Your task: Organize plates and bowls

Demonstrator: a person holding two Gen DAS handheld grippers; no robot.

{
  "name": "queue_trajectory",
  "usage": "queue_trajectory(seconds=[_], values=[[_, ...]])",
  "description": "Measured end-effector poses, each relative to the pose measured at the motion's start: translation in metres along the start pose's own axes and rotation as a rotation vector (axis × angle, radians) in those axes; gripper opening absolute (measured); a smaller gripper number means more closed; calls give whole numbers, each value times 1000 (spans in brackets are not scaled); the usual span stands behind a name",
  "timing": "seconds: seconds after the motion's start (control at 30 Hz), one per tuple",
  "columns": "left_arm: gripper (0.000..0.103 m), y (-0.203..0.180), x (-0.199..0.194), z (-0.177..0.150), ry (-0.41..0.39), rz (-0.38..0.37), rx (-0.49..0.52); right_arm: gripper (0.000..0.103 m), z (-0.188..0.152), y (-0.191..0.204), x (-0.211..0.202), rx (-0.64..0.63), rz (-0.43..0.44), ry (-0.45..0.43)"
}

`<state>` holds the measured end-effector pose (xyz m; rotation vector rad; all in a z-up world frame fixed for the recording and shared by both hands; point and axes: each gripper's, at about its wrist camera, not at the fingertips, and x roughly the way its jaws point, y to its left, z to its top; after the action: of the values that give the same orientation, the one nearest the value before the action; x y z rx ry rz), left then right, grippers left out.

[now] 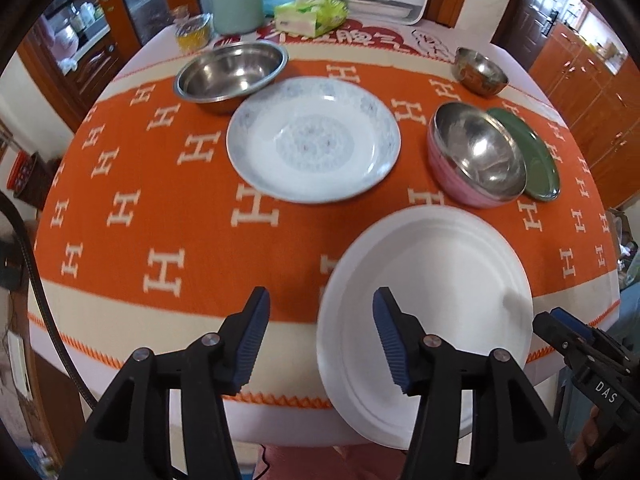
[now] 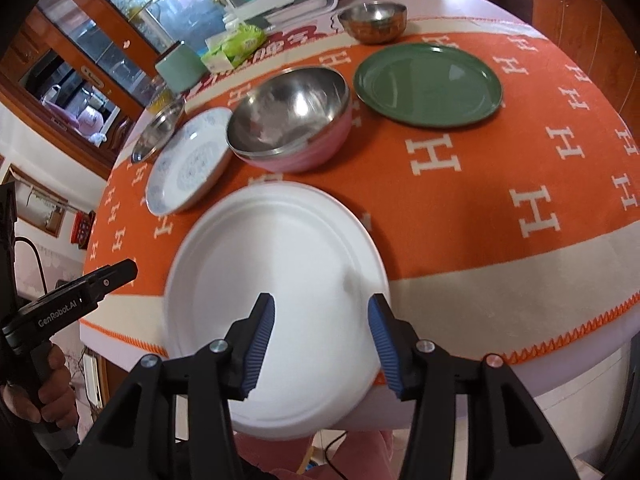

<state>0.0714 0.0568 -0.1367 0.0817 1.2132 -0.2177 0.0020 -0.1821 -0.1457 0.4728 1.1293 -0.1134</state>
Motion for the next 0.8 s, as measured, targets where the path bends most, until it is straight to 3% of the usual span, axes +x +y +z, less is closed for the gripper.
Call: queue_trajectory(seconds=[0.2, 0.8], values=[[57, 19, -5, 16, -8, -37, 51, 55, 3, 25, -1, 45, -2, -46], [66, 81, -3, 63, -48, -134, 151, 55, 5, 91, 8, 150, 6, -184]])
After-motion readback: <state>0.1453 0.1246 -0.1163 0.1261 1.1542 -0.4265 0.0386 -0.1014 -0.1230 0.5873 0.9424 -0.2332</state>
